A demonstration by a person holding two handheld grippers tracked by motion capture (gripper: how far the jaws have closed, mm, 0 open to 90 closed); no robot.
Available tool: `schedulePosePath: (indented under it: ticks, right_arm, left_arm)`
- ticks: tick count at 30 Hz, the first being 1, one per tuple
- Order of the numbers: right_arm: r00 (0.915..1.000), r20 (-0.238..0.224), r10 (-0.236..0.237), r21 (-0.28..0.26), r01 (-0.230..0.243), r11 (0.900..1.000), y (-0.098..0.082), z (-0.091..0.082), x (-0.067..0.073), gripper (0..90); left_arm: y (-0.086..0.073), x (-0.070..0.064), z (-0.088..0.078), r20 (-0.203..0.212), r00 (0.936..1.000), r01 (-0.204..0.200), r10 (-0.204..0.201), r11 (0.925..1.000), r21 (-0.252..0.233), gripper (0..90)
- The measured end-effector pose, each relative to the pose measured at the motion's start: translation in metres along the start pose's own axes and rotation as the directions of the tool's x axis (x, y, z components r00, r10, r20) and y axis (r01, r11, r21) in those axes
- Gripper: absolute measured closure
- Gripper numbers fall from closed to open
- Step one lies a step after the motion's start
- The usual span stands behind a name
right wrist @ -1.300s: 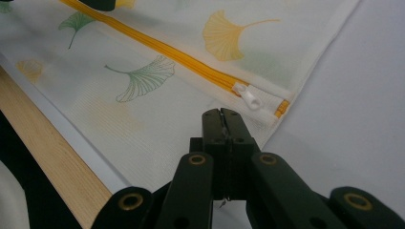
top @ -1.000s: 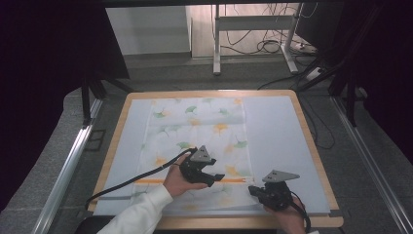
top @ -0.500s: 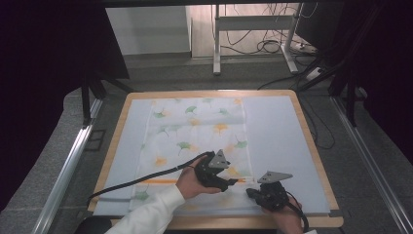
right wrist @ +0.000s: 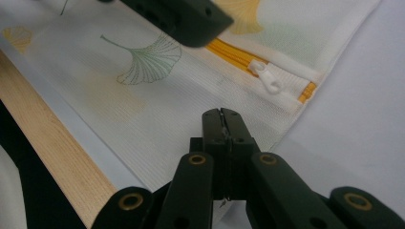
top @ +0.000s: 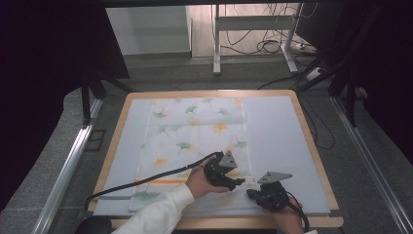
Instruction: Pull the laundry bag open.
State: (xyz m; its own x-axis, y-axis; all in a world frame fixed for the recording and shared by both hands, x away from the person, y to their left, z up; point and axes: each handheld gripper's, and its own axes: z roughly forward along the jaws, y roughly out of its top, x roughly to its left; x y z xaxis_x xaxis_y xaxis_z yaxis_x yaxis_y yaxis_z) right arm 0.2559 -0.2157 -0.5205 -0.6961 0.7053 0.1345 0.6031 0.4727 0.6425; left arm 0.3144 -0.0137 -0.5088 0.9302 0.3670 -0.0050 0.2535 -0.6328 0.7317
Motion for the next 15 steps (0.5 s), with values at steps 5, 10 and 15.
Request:
schedulePosePath:
  ticks: [5, 10, 15]
  right_arm:
    - [1.0000, -0.004, 0.003, 0.001, -0.003, 1.000, 0.000, 0.000, 0.000, 88.9]
    - [0.9999, -0.008, 0.007, 0.004, -0.007, 1.000, 0.000, 0.000, 0.000, 88.9]
    - [0.9999, -0.012, 0.008, 0.006, -0.008, 1.000, 0.000, 0.000, 0.000, 88.9]
  left_arm:
    - [0.011, -0.009, 0.008, 0.046, 0.9972, -0.061, 0.060, 0.9978, 0.026, 40.8]
    - [0.014, -0.003, 0.013, 0.062, 0.9979, -0.022, 0.022, 0.9997, 0.007, 44.2]
    - [0.013, 0.003, 0.022, 0.072, 0.9972, 0.017, -0.017, 0.9998, 0.007, 46.3]
